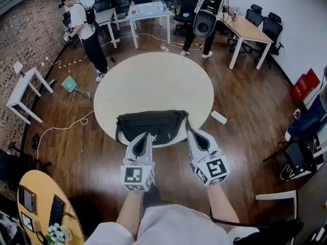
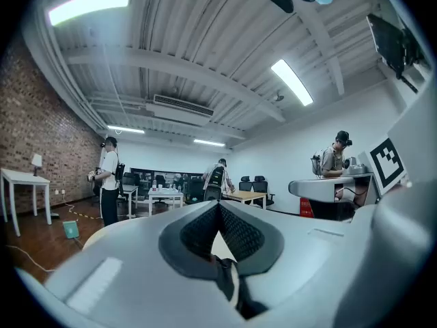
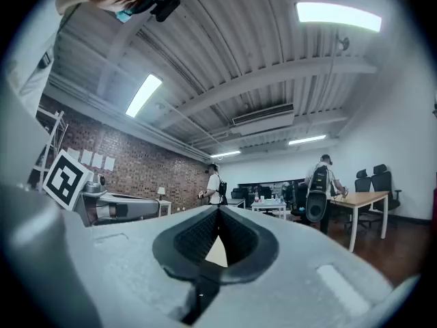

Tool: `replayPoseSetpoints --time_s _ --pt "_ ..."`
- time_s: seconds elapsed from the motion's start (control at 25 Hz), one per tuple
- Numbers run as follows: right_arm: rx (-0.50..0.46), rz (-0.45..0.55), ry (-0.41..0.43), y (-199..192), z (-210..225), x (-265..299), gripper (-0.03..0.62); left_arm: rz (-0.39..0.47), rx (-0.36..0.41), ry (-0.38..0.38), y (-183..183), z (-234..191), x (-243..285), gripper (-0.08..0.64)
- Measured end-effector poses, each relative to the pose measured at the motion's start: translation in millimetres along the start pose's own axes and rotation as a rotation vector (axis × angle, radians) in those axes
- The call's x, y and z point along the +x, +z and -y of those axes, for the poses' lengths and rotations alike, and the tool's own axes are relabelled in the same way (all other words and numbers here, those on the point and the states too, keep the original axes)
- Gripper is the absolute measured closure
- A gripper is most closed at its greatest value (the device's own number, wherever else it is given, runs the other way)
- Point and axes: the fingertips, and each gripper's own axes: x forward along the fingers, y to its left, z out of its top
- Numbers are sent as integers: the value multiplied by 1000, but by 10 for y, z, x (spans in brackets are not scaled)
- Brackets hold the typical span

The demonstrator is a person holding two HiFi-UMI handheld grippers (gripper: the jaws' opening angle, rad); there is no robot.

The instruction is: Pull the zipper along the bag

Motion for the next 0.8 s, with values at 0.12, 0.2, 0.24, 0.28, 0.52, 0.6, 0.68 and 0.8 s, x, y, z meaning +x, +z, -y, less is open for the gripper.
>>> replayPoseSetpoints --time_s 0.12,0.2,0.24,0.28,0.52,0.6,0.68,0.8 --pt "11 25 24 77 -21 -660 602 2 12 26 7 620 -395 546" --pt "22 27 41 148 -87 -969 602 -2 26 50 81 894 -630 546" --pt "31 22 46 183 -123 -1095 602 -3 29 62 142 998 -743 546" --pt "40 15 48 219 -159 -1205 603 -1 30 75 215 1081 -851 546" --pt "44 -6 51 489 -569 -1508 603 41 40 124 636 1185 -1394 546" --pt "44 -3 41 540 -709 -1589 603 58 41 122 674 1185 -1566 546" --pt "44 2 24 576 -823 -1665 603 66 40 116 676 1173 -1719 546" --pt "39 7 5 637 -1008 -1703 601 64 30 105 676 1077 -1913 546"
